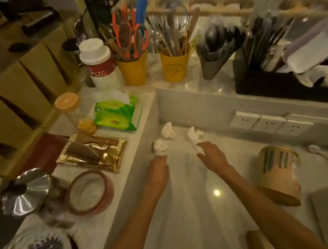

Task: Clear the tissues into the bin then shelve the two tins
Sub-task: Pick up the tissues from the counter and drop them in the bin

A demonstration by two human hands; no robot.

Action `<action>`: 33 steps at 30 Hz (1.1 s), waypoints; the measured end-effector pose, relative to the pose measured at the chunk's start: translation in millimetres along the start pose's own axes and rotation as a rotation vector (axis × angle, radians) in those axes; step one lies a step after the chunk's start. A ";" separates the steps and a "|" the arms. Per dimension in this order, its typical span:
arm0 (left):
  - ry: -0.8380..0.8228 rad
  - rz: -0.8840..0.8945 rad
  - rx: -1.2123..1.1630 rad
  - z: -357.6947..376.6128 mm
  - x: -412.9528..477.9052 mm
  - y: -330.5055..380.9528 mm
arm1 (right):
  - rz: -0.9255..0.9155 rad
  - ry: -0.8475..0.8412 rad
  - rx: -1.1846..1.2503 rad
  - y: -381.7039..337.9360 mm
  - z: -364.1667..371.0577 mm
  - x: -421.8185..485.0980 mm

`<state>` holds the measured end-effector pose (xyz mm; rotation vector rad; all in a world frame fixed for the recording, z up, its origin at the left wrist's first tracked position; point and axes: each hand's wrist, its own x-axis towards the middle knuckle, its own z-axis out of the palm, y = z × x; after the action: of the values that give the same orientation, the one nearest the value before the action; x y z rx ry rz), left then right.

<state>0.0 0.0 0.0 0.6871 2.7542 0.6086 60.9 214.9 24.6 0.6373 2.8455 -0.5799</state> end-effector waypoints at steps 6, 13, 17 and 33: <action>-0.176 -0.155 0.186 2.9 80.0 19.7 | -0.125 -0.167 -0.257 1.1 8.8 106.1; -0.148 -0.059 0.433 15.6 77.9 5.8 | -0.199 -0.185 -0.142 26.7 29.3 129.3; -0.236 -0.029 0.526 11.4 73.7 -0.3 | -0.197 -0.114 -0.166 29.3 19.7 124.3; -0.205 0.024 0.469 73.7 63.5 -49.3 | -0.469 -0.362 -0.471 -79.2 45.2 157.7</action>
<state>-50.3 16.4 -95.3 0.8242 2.7085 -0.1138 -111.6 189.6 -28.5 -0.1997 2.6250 -0.0502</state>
